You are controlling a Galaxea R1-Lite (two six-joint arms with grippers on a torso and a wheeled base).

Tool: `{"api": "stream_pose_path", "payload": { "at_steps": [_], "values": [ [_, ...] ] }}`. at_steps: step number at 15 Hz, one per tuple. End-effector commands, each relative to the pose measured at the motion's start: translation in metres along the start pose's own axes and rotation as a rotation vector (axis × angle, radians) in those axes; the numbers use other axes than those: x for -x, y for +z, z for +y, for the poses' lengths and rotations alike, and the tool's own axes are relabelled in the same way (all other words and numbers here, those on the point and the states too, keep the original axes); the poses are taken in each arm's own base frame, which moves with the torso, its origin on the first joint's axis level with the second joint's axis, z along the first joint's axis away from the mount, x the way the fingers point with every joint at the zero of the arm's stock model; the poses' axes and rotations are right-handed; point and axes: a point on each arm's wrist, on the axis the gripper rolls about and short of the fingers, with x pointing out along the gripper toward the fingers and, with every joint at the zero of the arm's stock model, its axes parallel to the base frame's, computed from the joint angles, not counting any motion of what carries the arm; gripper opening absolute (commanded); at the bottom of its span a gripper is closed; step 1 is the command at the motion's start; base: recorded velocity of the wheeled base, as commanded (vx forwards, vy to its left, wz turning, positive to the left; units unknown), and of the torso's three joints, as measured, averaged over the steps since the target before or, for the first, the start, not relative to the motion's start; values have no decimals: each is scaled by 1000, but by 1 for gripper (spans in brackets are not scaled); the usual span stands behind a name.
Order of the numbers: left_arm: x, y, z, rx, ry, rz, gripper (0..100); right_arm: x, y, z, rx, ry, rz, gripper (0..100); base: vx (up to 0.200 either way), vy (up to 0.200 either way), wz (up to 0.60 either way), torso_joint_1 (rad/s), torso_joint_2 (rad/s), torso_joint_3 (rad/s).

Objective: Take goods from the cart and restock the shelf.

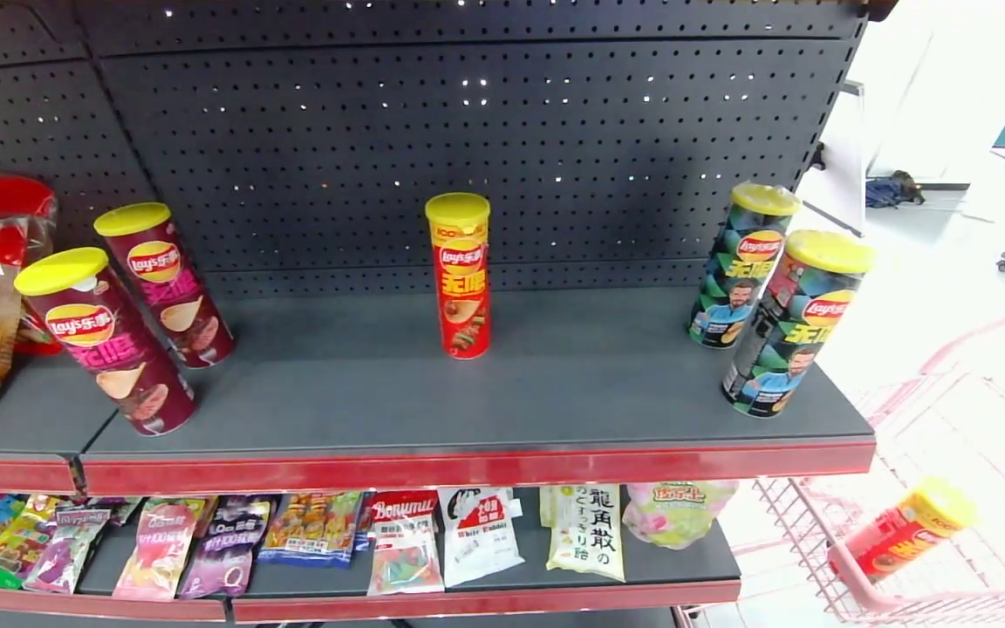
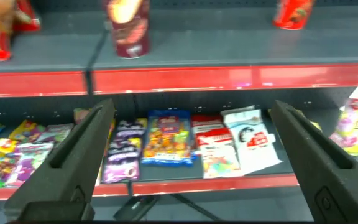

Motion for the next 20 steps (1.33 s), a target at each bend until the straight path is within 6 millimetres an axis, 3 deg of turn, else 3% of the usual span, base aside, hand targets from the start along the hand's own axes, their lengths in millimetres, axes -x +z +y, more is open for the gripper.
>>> {"api": "stream_pose_path", "payload": {
  "at_steps": [1, 7, 10, 20],
  "values": [
    [0, 0, 0, 0, 0, 1, 100, 0, 0, 0, 0, -1, 1, 100, 0, -200, 0, 2, -2, 2],
    [0, 0, 0, 0, 0, 1, 100, 0, 0, 0, 2, 1, 1, 100, 0, -200, 0, 2, 2, 1],
    [0, 0, 0, 2, 0, 1, 100, 0, 0, 0, 0, -1, 1, 100, 0, 0, 0, 0, 0, 0],
    [0, 0, 0, 2, 0, 1, 100, 0, 0, 0, -1, -1, 1, 100, 0, 0, -600, 5, 2, 1]
  ]
}}
